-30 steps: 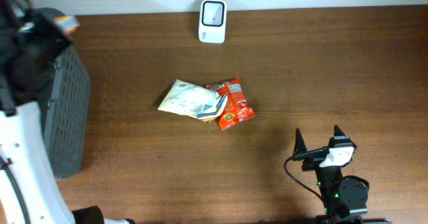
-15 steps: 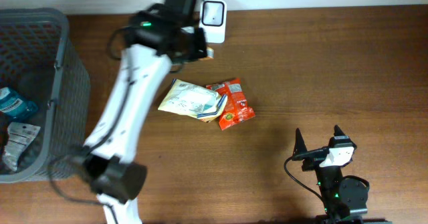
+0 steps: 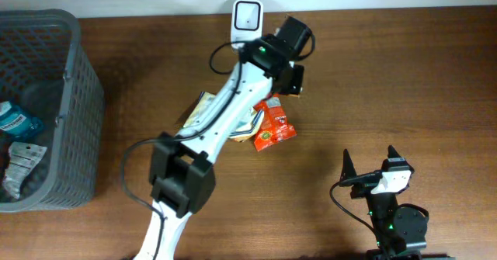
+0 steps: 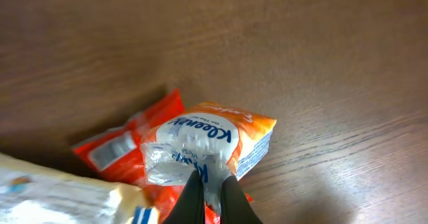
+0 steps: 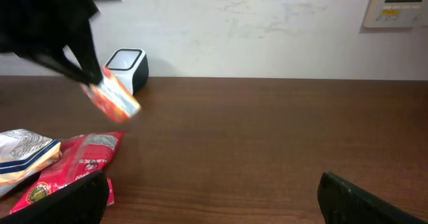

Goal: Scan the item barcode
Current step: 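Carry the orange box out and drop it right of the bags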

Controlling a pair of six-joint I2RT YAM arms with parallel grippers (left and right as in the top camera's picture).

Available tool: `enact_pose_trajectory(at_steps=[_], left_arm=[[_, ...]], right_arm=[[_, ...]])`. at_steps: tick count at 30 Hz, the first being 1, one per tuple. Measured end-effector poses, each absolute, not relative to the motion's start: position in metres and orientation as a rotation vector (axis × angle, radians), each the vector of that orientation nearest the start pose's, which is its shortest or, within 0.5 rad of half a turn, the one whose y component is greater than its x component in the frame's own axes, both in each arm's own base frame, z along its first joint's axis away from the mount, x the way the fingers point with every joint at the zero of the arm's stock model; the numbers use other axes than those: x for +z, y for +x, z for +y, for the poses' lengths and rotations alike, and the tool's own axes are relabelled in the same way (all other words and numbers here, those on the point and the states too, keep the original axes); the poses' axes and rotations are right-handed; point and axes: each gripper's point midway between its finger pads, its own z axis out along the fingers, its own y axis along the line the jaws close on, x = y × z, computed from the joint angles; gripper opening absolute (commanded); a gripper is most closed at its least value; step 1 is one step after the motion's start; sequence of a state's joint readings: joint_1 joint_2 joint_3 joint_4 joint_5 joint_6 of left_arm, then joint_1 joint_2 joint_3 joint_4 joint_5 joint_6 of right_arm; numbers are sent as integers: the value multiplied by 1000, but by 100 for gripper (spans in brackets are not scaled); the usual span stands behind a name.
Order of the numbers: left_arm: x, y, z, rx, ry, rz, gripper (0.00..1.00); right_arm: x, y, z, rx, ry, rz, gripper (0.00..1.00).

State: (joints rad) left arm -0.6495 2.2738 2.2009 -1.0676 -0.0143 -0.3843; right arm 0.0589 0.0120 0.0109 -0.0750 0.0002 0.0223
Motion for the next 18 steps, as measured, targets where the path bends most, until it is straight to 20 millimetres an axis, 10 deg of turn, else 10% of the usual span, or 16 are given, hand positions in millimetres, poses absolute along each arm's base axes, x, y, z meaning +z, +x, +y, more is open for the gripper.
enact_pose_trajectory(at_steps=[4,9,15,18], left_arm=[[96,426,-335,-238,407,2786,56],[92,418,-330,-193,519,2804,63],[175,429,-321,-241,511,2702,67],[240,435,-290,-272,426,2621,92]], right_arm=[[158,246,14,62,-29,1647,99],[158,246,15,62,-30,1647,99],[158,246,14,62,-30,1647,99],[158,246,15,62,-30,1647,99]])
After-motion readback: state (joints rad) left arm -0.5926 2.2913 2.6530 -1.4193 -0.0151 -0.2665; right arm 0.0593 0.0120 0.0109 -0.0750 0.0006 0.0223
